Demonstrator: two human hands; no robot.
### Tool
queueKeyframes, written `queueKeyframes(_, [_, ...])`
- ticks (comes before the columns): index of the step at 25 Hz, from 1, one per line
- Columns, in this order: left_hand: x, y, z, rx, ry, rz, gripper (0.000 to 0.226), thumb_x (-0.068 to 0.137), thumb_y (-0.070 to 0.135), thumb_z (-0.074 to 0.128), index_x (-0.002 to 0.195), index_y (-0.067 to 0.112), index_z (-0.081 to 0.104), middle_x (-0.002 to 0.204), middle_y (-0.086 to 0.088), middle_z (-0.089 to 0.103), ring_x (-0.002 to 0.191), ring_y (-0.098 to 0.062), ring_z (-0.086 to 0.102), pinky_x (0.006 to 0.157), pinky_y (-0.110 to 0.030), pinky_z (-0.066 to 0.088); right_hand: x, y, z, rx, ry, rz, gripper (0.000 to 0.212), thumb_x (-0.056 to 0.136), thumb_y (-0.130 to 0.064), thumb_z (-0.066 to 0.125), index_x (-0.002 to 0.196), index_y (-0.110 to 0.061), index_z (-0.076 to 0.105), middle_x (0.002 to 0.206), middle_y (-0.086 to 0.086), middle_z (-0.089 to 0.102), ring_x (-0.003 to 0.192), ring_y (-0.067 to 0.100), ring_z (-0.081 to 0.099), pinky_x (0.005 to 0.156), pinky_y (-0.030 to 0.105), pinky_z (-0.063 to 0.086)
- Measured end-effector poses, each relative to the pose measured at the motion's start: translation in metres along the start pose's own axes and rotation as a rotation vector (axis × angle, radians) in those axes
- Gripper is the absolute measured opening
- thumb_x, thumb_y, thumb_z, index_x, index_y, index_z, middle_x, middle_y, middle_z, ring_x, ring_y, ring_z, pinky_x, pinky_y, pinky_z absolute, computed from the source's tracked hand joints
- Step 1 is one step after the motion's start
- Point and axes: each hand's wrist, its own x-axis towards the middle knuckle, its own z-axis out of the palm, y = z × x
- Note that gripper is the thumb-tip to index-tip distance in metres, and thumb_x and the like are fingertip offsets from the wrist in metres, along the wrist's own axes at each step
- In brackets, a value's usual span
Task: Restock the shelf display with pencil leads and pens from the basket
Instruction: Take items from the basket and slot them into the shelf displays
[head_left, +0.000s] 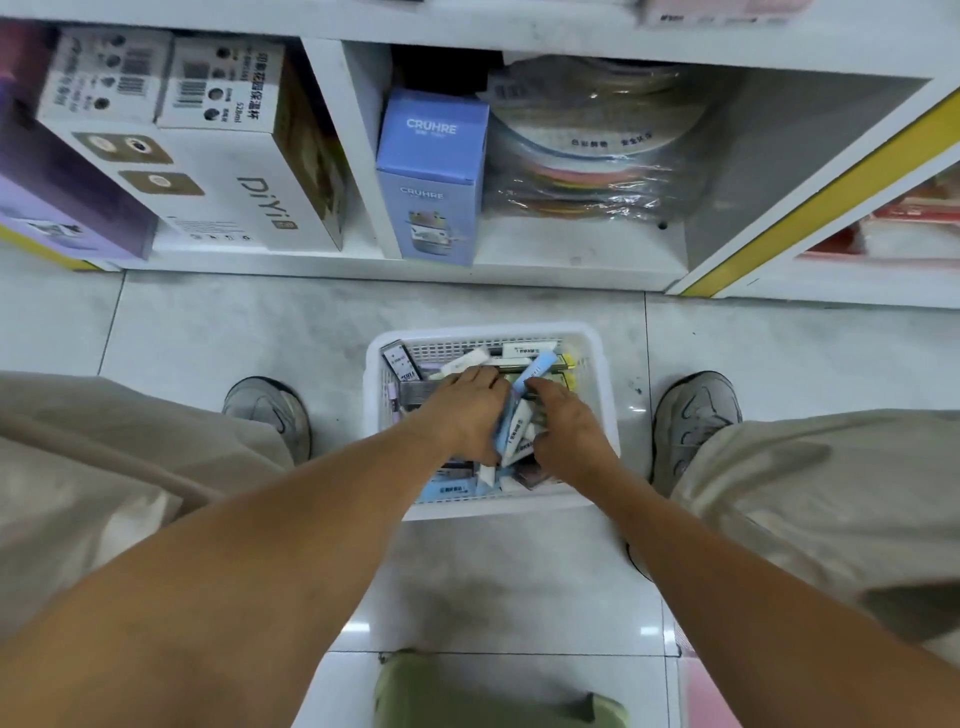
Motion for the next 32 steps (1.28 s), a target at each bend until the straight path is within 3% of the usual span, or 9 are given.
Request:
queueKeyframes(3, [0.009, 0.012, 0.003, -0.029, -0.04, -0.037, 0.101, 0.065, 0.036, 0.084, 0.145, 0.006, 0.03, 0.136, -0.016, 0.038, 0.126, -0.033, 0.04, 0.104, -0.042, 0.041, 0.003, 0.008, -0.008, -0.078, 0.131, 0.102, 0.064, 0.078, 0.008, 0.052, 0.14, -0.007, 0.045, 0.131, 0.012, 0.052, 0.121, 0.031, 0.049, 0.095, 0.035, 0.042])
queueKeyframes(8, [0.017, 0.026, -0.002, 0.145, 0.043, -0.13, 0.084, 0.068, 0.034, 0.081, 0.137, 0.007, 0.04, 0.135, -0.016, 0.041, 0.127, -0.033, 0.039, 0.1, -0.046, 0.04, 0.006, 0.005, -0.002, -0.17, 0.129, 0.179, 0.049, 0.083, 0.003, 0.051, 0.13, -0.005, 0.045, 0.126, 0.013, 0.053, 0.114, 0.03, 0.053, 0.09, 0.035, 0.046])
queueKeyframes(12, [0.026, 0.038, -0.013, 0.281, 0.104, -0.112, 0.091, 0.061, 0.034, 0.084, 0.136, 0.006, 0.039, 0.136, -0.015, 0.035, 0.128, -0.032, 0.034, 0.106, -0.047, 0.037, 0.01, 0.005, -0.004, -0.216, 0.299, 0.039, 0.047, 0.079, 0.006, 0.052, 0.125, -0.003, 0.05, 0.125, 0.014, 0.051, 0.112, 0.03, 0.05, 0.089, 0.036, 0.045])
queueKeyframes(15, [0.034, 0.045, -0.014, 0.206, 0.113, -0.05, 0.092, 0.066, 0.027, 0.081, 0.14, 0.006, 0.031, 0.138, -0.015, 0.035, 0.128, -0.031, 0.036, 0.106, -0.042, 0.038, 0.029, 0.004, -0.008, -0.189, 0.193, -0.007, 0.042, 0.089, -0.005, 0.055, 0.131, -0.001, 0.047, 0.132, 0.016, 0.049, 0.121, 0.031, 0.049, 0.1, 0.034, 0.04])
queueKeyframes(18, [0.039, 0.046, -0.012, 0.171, 0.116, -0.079, 0.084, 0.071, 0.021, 0.078, 0.141, 0.007, 0.034, 0.139, -0.013, 0.036, 0.13, -0.029, 0.036, 0.106, -0.039, 0.036, 0.042, 0.002, -0.008, -0.341, 0.054, 0.019, 0.05, 0.093, -0.017, 0.056, 0.138, 0.0, 0.042, 0.141, 0.018, 0.044, 0.132, 0.031, 0.039, 0.111, 0.034, 0.031])
queueKeyframes(21, [0.045, 0.045, -0.015, 0.237, 0.093, -0.134, 0.075, 0.07, 0.029, 0.079, 0.133, 0.008, 0.044, 0.135, -0.011, 0.036, 0.126, -0.028, 0.034, 0.104, -0.041, 0.035, 0.045, 0.001, -0.012, -0.522, 0.014, -0.094, 0.039, 0.091, -0.021, 0.052, 0.128, -0.01, 0.053, 0.129, 0.011, 0.058, 0.122, 0.028, 0.045, 0.106, 0.036, 0.031])
queueKeyframes(26, [0.047, 0.046, -0.014, 0.207, 0.052, -0.149, 0.068, 0.073, 0.025, 0.078, 0.131, 0.005, 0.048, 0.129, -0.015, 0.044, 0.119, -0.032, 0.046, 0.101, -0.042, 0.041, 0.041, -0.002, -0.02, -0.183, -0.004, -0.008, 0.025, 0.078, -0.008, 0.06, 0.101, -0.009, 0.069, 0.105, 0.014, 0.065, 0.099, 0.033, 0.061, 0.081, 0.032, 0.046])
queueKeyframes(28, [0.046, 0.05, -0.012, 0.202, 0.042, -0.135, 0.066, 0.076, 0.019, 0.074, 0.133, 0.005, 0.044, 0.13, -0.018, 0.047, 0.118, -0.034, 0.047, 0.101, -0.044, 0.039, 0.035, 0.007, -0.022, -0.024, 0.071, 0.051, 0.025, 0.076, 0.0, 0.056, 0.095, -0.009, 0.069, 0.098, 0.012, 0.069, 0.093, 0.031, 0.065, 0.07, 0.031, 0.049])
queueKeyframes(32, [0.044, 0.051, -0.008, 0.183, 0.063, -0.111, 0.067, 0.077, 0.019, 0.074, 0.134, 0.005, 0.041, 0.129, -0.017, 0.047, 0.123, -0.033, 0.043, 0.102, -0.047, 0.036, 0.028, 0.017, -0.026, 0.154, 0.358, 0.137, 0.046, 0.077, 0.01, 0.049, 0.111, -0.013, 0.07, 0.105, 0.005, 0.073, 0.096, 0.023, 0.067, 0.082, 0.037, 0.056])
